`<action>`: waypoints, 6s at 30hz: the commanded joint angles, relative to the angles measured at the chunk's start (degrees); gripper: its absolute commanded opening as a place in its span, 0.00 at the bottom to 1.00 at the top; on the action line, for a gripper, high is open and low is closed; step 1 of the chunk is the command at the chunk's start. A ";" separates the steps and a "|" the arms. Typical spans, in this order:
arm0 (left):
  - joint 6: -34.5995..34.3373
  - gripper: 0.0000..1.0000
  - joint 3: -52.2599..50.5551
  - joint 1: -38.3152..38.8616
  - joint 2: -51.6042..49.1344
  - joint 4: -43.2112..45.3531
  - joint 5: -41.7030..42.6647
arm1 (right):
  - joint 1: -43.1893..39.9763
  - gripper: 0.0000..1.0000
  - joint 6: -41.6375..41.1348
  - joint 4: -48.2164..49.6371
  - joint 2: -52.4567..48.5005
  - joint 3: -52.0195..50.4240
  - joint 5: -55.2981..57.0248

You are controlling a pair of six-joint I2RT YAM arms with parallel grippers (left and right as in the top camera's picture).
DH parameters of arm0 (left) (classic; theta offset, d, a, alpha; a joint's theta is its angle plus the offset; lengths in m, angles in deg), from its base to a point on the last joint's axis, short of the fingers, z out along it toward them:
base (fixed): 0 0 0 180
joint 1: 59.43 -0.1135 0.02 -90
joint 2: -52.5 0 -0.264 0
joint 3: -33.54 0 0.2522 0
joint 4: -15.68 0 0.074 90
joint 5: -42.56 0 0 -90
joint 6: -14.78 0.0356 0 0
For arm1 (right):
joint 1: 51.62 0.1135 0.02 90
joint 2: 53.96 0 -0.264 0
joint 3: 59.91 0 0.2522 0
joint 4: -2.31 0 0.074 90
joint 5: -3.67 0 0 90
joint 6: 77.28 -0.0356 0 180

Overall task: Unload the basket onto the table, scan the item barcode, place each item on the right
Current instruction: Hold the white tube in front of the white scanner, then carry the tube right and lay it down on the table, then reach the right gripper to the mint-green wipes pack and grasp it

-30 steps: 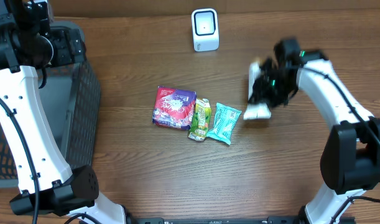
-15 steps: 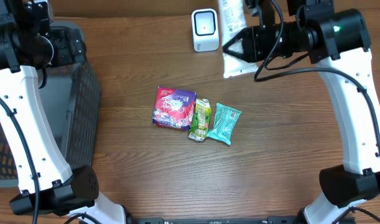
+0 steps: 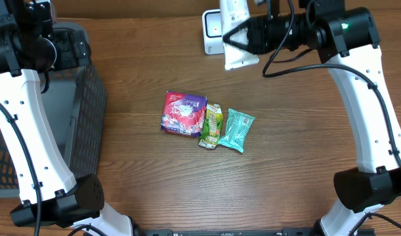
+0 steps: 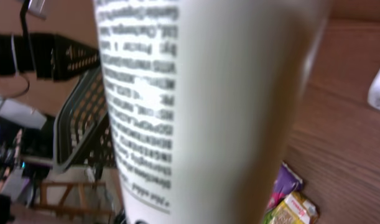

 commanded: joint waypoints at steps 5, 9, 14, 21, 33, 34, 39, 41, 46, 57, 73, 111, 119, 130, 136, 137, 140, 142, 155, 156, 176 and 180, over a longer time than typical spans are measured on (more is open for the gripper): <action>0.90 1.00 0.13 0.50 0.35 0.09 0.66 | -0.44 0.03 -8.63 6.45 0.85 3.61 14.23; 0.90 1.00 0.13 0.50 0.35 0.09 0.66 | 3.15 0.03 -3.50 6.69 -0.02 3.58 38.84; 0.90 1.00 0.13 0.50 0.35 0.09 0.63 | 10.36 0.04 5.51 9.42 -6.03 3.56 69.75; 0.90 0.99 0.13 0.50 0.35 0.09 0.66 | 14.60 0.04 25.11 24.96 -21.03 3.56 95.82; 0.90 1.00 0.13 0.50 0.35 0.09 0.63 | 12.31 0.04 60.74 54.31 -37.11 3.56 104.37; 0.90 1.00 0.13 0.50 0.35 0.09 0.66 | 12.26 0.04 61.13 54.03 -37.42 3.56 104.21; 0.90 1.00 0.13 0.50 0.35 0.09 0.66 | 12.33 0.04 61.13 52.24 -37.59 3.30 102.97; 0.90 0.99 0.13 0.50 0.35 0.09 0.66 | 12.50 0.04 61.13 51.82 -37.59 3.30 101.90; 0.90 1.00 0.13 0.50 0.35 0.09 0.66 | 13.62 0.04 60.33 44.68 -37.59 3.30 98.55; 0.90 0.99 0.13 0.50 0.35 0.09 0.66 | 16.31 0.04 53.22 42.97 -36.85 3.30 100.52; 0.90 1.00 0.13 0.50 0.35 0.09 0.66 | 16.57 0.04 3.72 5.84 -5.95 3.32 65.07; 0.90 1.00 0.13 0.52 0.35 0.09 0.66 | -23.96 0.52 -38.91 16.06 -0.24 -52.19 49.75; 0.90 0.99 0.13 0.55 0.35 0.09 0.66 | -23.56 0.65 -29.77 -0.46 0.00 -38.27 45.33; 0.90 0.99 0.13 0.55 0.35 0.09 0.66 | -8.28 0.66 -14.12 -2.47 0.17 -32.87 14.82; 0.90 0.99 0.13 0.55 0.35 0.09 0.66 | 3.50 0.65 -21.70 2.34 0.15 -38.49 20.48; 0.90 1.00 0.13 0.55 0.35 0.09 0.66 | 4.85 0.64 -22.75 3.52 0.15 -39.39 20.96; 0.90 1.00 0.13 0.55 0.35 0.09 0.66 | 9.11 0.58 -28.70 9.25 0.15 -42.93 23.91; 0.90 1.00 0.13 0.55 0.33 0.09 0.63 | 10.88 0.53 -33.16 12.15 0.15 -44.87 26.14; 0.90 1.00 0.13 0.55 0.33 0.09 0.66 | 15.56 0.30 -47.60 23.78 0.15 -54.58 29.90; 0.90 1.00 0.13 0.55 0.35 0.09 0.66 | 15.58 0.30 -47.60 23.82 0.15 -55.06 30.21; 0.90 0.99 0.13 0.55 0.35 0.09 0.66 | 2.36 0.42 -9.03 20.15 0.17 -53.13 37.38; 0.90 0.99 0.13 0.55 0.35 0.09 0.66 | 0.07 0.44 -7.65 18.43 0.20 -50.12 33.81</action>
